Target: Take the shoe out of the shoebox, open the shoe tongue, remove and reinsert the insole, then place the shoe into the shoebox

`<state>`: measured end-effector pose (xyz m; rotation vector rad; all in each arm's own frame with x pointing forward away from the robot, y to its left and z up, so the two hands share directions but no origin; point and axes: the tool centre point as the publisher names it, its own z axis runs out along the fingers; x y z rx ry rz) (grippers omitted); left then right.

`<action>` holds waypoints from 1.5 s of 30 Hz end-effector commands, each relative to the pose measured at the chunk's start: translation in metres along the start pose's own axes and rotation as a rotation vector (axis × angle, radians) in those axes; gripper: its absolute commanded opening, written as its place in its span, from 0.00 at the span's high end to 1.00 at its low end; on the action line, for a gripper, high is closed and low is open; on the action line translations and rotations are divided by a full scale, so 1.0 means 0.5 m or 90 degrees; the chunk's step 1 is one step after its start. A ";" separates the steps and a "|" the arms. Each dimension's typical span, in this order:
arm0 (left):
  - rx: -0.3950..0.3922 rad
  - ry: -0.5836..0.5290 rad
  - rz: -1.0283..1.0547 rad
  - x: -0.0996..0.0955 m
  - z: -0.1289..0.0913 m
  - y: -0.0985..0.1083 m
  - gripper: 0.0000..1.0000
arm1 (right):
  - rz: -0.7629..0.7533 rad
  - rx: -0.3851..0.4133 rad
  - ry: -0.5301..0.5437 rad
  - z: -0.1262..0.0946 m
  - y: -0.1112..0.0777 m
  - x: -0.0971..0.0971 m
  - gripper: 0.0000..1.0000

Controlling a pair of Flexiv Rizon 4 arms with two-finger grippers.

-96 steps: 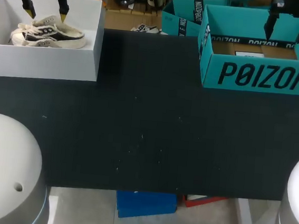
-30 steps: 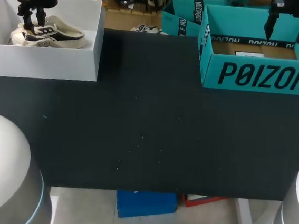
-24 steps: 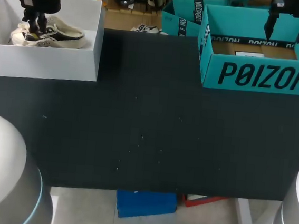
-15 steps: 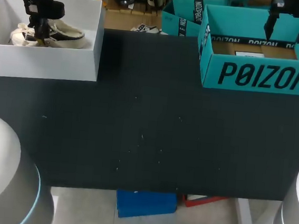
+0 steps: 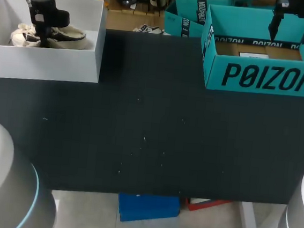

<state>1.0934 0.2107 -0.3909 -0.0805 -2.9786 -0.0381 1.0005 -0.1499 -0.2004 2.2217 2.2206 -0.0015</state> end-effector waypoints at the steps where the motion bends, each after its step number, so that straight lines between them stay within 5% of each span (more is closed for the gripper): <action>1: -0.002 0.001 -0.007 -0.012 0.017 0.001 0.69 | 0.000 0.000 0.000 0.000 0.000 0.000 0.00; 12: -0.022 -0.015 -0.010 -0.015 0.043 0.001 0.76 | 0.000 0.000 0.000 0.000 0.000 0.000 0.00; 16: -0.033 -0.020 -0.012 -0.011 0.052 0.000 1.00 | 0.000 0.000 0.000 0.000 0.000 0.000 0.00; 24: -0.034 -0.024 0.000 -0.003 0.024 0.003 1.00 | 0.000 0.000 0.000 0.000 0.000 0.000 0.00; 45: -0.065 -0.094 0.022 0.009 -0.260 -0.022 1.00 | 0.000 0.000 0.000 0.000 0.000 0.000 0.00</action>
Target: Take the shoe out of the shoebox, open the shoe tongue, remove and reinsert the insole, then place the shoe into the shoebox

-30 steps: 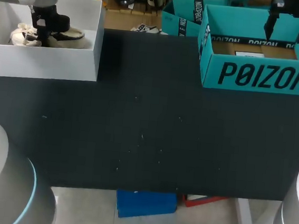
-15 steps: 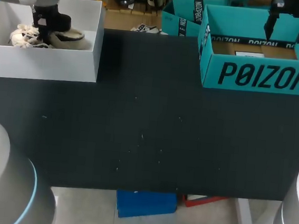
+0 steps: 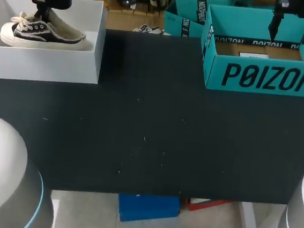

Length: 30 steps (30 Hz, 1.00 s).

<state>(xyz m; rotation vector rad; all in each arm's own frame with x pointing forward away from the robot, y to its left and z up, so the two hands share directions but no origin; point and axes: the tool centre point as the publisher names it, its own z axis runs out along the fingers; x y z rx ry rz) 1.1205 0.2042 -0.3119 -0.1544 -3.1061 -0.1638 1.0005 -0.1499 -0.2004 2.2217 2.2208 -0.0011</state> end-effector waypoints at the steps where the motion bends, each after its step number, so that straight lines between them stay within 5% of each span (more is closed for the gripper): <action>1: -0.014 -0.018 -0.007 0.029 -0.126 -0.012 1.00 | 0.000 0.000 0.000 -0.001 0.000 0.000 0.00; 8: 0.002 -0.069 -0.030 0.083 -0.267 -0.061 1.00 | 0.000 0.000 0.000 -0.001 0.000 0.000 0.00; 14: 0.022 -0.098 -0.023 0.177 -0.346 -0.155 1.00 | 0.000 0.000 0.000 -0.001 0.000 0.000 0.00; 21: 0.033 -0.097 -0.012 0.294 -0.355 -0.293 1.00 | 0.000 0.000 0.000 -0.001 0.000 0.000 0.00; 30: 0.038 -0.056 0.011 0.409 -0.292 -0.450 1.00 | 0.000 0.000 0.000 -0.001 0.000 0.000 0.00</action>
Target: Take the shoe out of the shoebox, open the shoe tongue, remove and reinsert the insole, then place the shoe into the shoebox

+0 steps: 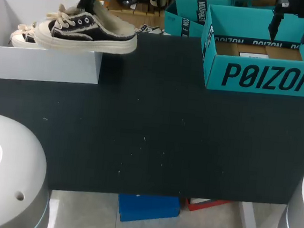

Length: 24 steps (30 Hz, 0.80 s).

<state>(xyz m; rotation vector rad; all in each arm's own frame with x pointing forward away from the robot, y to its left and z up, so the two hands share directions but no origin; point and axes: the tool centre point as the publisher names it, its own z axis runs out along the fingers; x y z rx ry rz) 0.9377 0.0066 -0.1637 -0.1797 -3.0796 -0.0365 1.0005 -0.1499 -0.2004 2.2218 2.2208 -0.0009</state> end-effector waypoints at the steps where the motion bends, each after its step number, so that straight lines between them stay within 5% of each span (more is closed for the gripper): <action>1: -0.015 -0.070 0.000 0.080 0.054 -0.065 1.00 | 0.000 0.000 0.000 -0.001 0.000 0.000 0.00; 11: -0.003 -0.042 0.003 0.113 0.170 -0.157 1.00 | 0.000 0.000 0.000 -0.001 0.000 0.000 0.00; 24: -0.025 -0.014 0.015 0.095 0.337 -0.229 1.00 | 0.000 0.000 0.000 -0.001 0.000 0.000 0.00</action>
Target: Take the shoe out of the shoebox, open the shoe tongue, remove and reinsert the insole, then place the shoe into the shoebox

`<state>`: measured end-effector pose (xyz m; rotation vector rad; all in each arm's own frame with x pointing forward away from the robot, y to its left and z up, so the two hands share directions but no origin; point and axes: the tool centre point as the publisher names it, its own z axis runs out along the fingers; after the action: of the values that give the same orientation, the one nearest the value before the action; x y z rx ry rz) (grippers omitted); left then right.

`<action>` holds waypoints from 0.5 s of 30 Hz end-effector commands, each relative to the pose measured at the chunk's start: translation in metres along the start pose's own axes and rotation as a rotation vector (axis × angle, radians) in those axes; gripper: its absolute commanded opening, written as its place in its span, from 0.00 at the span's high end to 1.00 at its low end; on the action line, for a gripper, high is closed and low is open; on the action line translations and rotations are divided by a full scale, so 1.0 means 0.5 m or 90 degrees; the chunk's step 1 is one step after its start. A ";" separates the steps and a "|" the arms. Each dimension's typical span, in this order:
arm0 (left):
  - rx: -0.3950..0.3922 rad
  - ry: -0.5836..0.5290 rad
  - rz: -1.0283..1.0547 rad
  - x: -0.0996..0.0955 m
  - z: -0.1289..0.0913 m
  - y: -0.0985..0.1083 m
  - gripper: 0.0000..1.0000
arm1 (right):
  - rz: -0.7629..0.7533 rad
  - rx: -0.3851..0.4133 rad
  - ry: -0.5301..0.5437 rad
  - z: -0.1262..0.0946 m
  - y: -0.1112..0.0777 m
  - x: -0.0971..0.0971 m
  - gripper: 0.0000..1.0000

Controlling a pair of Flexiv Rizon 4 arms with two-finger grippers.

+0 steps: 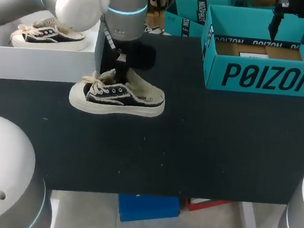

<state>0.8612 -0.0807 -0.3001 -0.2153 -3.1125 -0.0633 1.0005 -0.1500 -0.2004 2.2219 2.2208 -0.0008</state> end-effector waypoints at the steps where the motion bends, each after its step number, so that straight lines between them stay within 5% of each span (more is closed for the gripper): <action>1: -0.013 0.008 0.004 -0.020 0.073 -0.038 1.00 | 0.000 0.000 0.000 -0.001 0.000 0.000 0.00; 15: -0.006 -0.001 -0.003 -0.038 0.190 -0.095 1.00 | 0.000 0.000 0.000 -0.001 0.000 0.000 0.00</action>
<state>0.8685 -0.1197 -0.3833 -0.2103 -3.1179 -0.0738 1.0005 -0.1500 -0.2004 2.2219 2.2208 -0.0008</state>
